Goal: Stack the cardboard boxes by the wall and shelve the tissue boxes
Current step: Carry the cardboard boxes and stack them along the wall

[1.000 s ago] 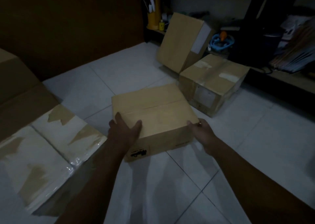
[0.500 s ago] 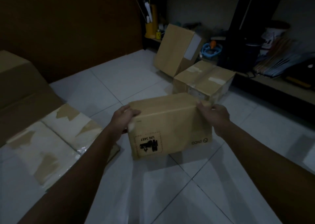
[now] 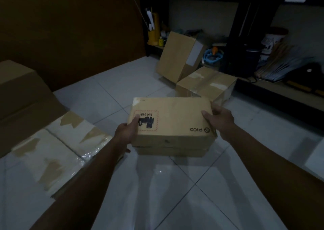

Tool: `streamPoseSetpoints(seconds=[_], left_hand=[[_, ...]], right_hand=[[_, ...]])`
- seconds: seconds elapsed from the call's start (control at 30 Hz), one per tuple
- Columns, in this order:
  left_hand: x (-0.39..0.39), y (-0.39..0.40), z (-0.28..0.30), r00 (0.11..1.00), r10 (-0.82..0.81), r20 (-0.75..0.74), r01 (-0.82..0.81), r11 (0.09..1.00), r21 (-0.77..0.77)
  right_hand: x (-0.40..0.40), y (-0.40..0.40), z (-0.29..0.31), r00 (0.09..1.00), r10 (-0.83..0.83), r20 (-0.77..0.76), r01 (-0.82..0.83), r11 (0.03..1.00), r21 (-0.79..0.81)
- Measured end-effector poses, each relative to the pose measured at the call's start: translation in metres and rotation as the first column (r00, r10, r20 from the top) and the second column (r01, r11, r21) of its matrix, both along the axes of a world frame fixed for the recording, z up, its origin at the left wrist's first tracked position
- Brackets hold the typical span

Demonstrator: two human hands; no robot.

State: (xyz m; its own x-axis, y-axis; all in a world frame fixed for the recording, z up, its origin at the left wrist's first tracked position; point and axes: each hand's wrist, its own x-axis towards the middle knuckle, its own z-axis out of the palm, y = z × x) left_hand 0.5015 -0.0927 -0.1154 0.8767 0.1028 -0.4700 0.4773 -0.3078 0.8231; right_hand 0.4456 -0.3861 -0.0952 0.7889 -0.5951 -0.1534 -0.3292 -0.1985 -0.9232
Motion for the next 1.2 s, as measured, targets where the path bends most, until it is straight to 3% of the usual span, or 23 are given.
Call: streamPoseSetpoints(seconds=[0.07,0.13,0.23,0.3,0.4,0.5,0.63,0.83,1.2], left_hand=[[-0.001,-0.004,-0.001,1.000,0.004,-0.020,-0.005,0.999,-0.034],[0.003,-0.001,-0.004,1.000,-0.016,0.013,0.017,0.998,-0.067],[0.005,0.001,-0.008,0.983,-0.153,0.100,0.162,0.983,-0.087],[0.005,-0.002,-0.012,0.950,-0.190,0.248,0.210,0.976,-0.057],[0.014,-0.012,-0.012,0.911,-0.054,0.408,0.101,0.990,-0.095],[0.014,-0.022,0.002,0.916,0.058,0.397,0.037,0.974,-0.226],[-0.009,-0.035,0.041,0.949,0.034,0.313,0.035,0.977,-0.212],[-0.053,-0.054,0.163,0.961,-0.025,0.274,0.052,0.995,-0.090],[-0.170,-0.105,0.479,0.962,-0.240,0.133,0.247,0.968,-0.044]], right_hand=[[-0.005,0.000,-0.010,0.992,0.042,-0.122,-0.032,0.996,0.078],[-0.011,-0.002,-0.021,0.982,0.019,-0.186,0.031,0.964,0.265],[-0.014,-0.004,-0.026,0.995,-0.035,-0.098,0.073,0.904,0.421],[-0.009,-0.006,-0.021,1.000,0.006,-0.014,0.000,0.920,0.392],[0.000,-0.009,-0.008,0.994,0.093,0.059,-0.106,0.950,0.294],[-0.002,-0.014,0.005,0.995,0.061,0.078,-0.075,0.978,0.195],[-0.028,-0.014,0.036,0.995,0.004,0.103,-0.027,0.974,0.224],[-0.081,-0.024,0.142,0.994,-0.103,0.022,0.096,0.976,0.196],[-0.247,-0.025,0.443,0.926,-0.360,-0.112,0.376,0.903,0.207]])
